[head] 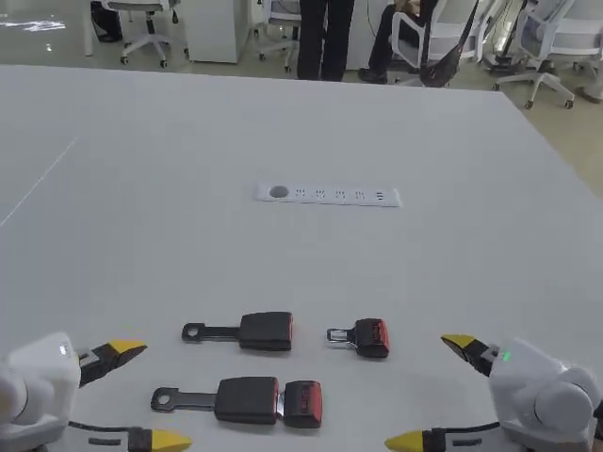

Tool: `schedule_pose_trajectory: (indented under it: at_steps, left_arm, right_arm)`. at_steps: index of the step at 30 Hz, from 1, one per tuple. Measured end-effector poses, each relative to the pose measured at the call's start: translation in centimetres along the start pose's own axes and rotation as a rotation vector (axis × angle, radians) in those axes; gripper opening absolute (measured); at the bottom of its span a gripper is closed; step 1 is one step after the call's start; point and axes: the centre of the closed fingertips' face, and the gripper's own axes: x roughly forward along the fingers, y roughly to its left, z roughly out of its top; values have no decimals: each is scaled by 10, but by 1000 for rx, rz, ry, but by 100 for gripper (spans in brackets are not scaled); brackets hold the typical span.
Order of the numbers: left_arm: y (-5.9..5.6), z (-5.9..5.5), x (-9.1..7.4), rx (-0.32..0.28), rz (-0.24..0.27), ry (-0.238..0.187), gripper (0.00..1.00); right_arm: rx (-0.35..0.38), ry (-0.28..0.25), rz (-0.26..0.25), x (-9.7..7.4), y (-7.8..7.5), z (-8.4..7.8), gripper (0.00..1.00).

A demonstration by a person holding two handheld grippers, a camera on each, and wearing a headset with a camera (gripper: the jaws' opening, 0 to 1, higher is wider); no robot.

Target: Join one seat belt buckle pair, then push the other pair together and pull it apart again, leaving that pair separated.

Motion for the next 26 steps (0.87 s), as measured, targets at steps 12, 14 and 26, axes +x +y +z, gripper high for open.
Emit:
schedule_pose_trajectory:
  at_steps: [12, 14, 26]
  left_arm:
    - [3, 2, -5, -7, 50, -45, 100]
    - [-1, 3, -5, -5, 47, -50, 100]
    - [-4, -2, -3, 29, 36, -45, 100]
  right_arm:
    - [14, -39, -21, -2, 16, -1, 100]
    - [31, -50, -22, -2, 18, 1, 100]
    - [51, -53, -30, -5, 20, 1, 100]
